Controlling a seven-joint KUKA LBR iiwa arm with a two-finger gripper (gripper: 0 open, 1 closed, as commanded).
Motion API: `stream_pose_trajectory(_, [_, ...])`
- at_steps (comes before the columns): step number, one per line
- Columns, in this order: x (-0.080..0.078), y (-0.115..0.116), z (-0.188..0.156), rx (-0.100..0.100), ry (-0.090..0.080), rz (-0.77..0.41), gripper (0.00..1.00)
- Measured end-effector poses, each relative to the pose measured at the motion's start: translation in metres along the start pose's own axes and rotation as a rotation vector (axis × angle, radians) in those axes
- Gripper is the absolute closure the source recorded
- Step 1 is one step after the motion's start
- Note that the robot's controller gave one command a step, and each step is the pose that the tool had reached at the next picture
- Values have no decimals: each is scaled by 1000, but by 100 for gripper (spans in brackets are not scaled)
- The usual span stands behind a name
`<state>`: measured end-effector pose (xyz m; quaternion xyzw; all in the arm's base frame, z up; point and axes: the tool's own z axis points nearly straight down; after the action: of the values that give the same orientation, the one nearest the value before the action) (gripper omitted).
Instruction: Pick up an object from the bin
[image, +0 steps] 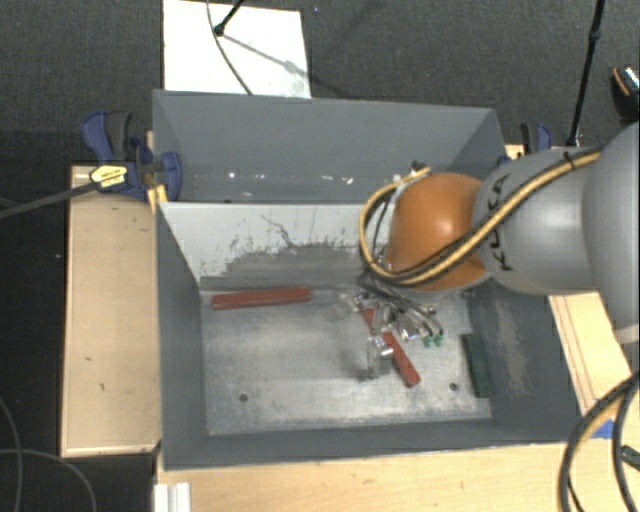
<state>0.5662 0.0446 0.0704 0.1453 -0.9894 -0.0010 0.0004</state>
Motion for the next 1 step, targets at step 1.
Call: stream_pose_trajectory(1, [95,-46,0,4,-2,40,0])
